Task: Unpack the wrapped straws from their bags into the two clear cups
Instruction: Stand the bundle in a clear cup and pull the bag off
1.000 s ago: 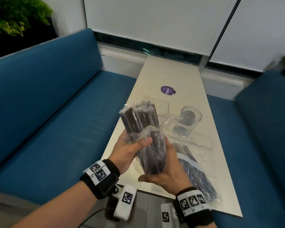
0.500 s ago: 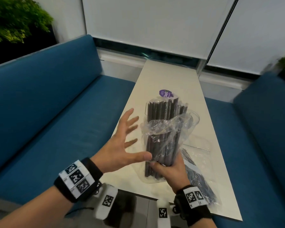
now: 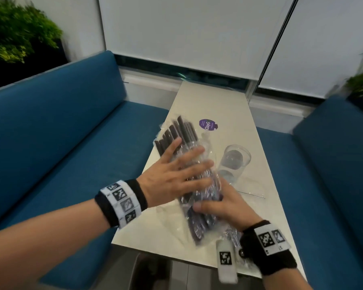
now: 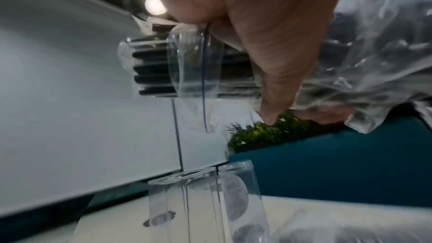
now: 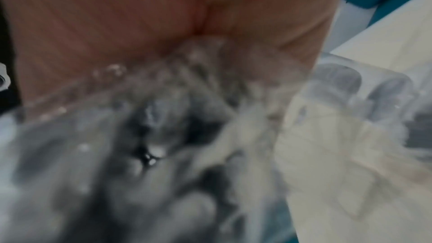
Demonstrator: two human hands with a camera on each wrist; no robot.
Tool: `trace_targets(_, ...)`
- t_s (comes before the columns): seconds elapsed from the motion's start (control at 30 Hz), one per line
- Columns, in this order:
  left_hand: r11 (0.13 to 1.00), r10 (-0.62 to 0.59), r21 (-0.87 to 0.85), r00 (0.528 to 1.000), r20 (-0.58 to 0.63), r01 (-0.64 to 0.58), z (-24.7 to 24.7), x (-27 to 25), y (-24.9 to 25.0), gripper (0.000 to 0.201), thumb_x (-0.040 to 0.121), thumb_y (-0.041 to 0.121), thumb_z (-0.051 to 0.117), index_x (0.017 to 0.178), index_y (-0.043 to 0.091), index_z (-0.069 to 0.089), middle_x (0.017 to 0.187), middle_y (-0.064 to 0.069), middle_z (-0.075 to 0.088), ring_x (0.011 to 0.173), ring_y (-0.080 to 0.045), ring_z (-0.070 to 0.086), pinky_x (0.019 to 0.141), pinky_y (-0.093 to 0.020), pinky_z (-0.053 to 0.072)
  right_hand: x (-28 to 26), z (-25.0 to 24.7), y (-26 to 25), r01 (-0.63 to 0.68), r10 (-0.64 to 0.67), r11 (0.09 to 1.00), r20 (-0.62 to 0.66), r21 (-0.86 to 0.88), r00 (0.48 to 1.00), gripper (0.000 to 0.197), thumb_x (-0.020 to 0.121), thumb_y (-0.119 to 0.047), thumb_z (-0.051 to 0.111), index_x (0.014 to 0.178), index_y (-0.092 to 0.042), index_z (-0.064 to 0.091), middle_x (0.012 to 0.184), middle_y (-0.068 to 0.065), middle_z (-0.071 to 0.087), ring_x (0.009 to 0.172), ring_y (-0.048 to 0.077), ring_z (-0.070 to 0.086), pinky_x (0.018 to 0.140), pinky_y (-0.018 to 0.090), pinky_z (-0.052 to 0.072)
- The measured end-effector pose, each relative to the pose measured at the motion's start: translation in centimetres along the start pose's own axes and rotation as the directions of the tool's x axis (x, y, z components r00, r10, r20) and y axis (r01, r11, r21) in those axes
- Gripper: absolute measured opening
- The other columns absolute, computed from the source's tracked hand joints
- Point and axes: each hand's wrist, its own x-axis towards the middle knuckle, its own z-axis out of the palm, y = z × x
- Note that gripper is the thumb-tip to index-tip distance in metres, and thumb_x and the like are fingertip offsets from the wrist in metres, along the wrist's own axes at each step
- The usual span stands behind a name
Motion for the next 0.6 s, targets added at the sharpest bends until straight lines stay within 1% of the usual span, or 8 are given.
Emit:
trace_targets(0.1,0.967,-0.203,-0.165,0.978,-0.055,0.192,0.6,3.1,-1.9,0.041,0.095,0.029,0.050,0.136,0.030,0.048,0.146,-0.003,0.061,0.144,-0.041,0.043,0.116,-0.073,0.025,0.8,-2.6,-2.7,0.070,-0.066,0.995,-0.066,0.068,0.996,0.081,0.073,-0.069,0.078,0.143,-0.033,0.056,0.139,0.005,0.067,0.125,0.028,0.068,0.106,0.059,0.053)
trace_targets(0.17,0.898,-0.348,-0.313,0.934,-0.077,0.309,1.1,5.1,-3.6,0.049,0.088,0.016,0.057,0.136,0.025,0.052,0.140,-0.004,0.062,0.138,-0.038,0.049,0.118,-0.064,0.030,1.8,-4.7,-4.0,0.115,-0.111,0.993,-0.092,0.041,0.990,0.065,0.084,-0.060,0.070,0.144,-0.036,0.058,0.141,0.001,0.067,0.129,0.027,0.065,0.108,0.061,0.050)
trace_targets(0.23,0.596,-0.542,-0.680,0.839,0.051,0.427,0.7,6.9,-5.1,0.061,0.071,0.012,0.077,0.128,0.025,0.060,0.131,-0.001,0.065,0.129,-0.030,0.055,0.118,-0.054,0.037,2.9,-6.7,-5.0,0.090,-0.095,0.995,-0.127,-0.047,0.987,0.042,0.090,-0.037,0.062,0.132,-0.042,0.066,0.113,-0.016,0.077,0.108,0.008,0.071,0.107,0.057,0.053)
trace_targets(0.3,0.217,-0.600,-0.822,0.737,0.312,0.526,0.4,9.0,-5.8,0.047,0.066,0.031,0.079,0.110,0.036,0.064,0.110,0.008,0.068,0.115,-0.015,0.062,0.109,-0.038,0.048,4.3,-7.7,-5.9,0.092,-0.116,0.982,-0.141,-0.167,0.983,0.049,0.090,-0.021,0.068,0.137,-0.033,0.061,0.100,-0.023,0.075,0.095,-0.003,0.068,0.096,0.026,0.058)
trace_targets(0.37,0.097,-0.600,-0.847,0.709,0.370,0.523,0.7,10.8,-6.8,0.052,0.072,0.027,0.086,0.117,0.034,0.062,0.101,0.016,0.064,0.098,0.008,0.062,0.091,-0.009,0.049,6.2,-7.7,-6.9,0.100,-0.137,0.975,-0.182,-0.198,0.974,0.065,0.080,-0.017,0.083,0.135,-0.033,0.052,0.129,-0.013,0.065,0.113,0.000,0.063,0.090,0.012,0.055)
trace_targets(0.43,0.030,-0.611,-0.847,0.680,0.405,0.531,1.3,12.0,-7.7,0.067,0.080,0.020,0.085,0.141,0.020,0.056,0.118,0.018,0.062,0.092,0.024,0.052,0.086,0.002,0.042,8.7,-7.3,-7.4,0.127,-0.170,0.971,-0.213,-0.204,0.962,0.072,0.078,-0.029,0.090,0.137,-0.031,0.048,0.133,-0.009,0.064,0.115,0.006,0.067,0.093,0.024,0.060)
trace_targets(0.53,-0.030,-0.657,-0.828,0.613,0.438,0.560,2.6,12.1,-9.3,0.062,0.090,0.013,0.075,0.147,0.009,0.049,0.123,0.016,0.053,0.092,0.017,0.050,0.096,0.000,0.040,12.0,-7.0,-6.9,0.118,-0.178,0.964,-0.246,-0.240,0.953,0.073,0.091,-0.035,0.078,0.149,-0.025,0.036,0.137,-0.002,0.064,0.116,0.018,0.070,0.098,0.046,0.060)
trace_targets(0.6,-0.141,-0.698,-0.819,0.531,0.481,0.556,3.7,11.8,-9.9,0.059,0.090,0.011,0.075,0.144,0.007,0.051,0.122,0.010,0.058,0.100,0.002,0.057,0.109,-0.026,0.048,13.5,-6.7,-6.9,0.124,-0.198,0.947,-0.233,-0.297,0.952,0.068,0.099,-0.036,0.069,0.153,-0.022,0.029,0.133,-0.005,0.061,0.112,0.017,0.068,0.097,0.041,0.058)
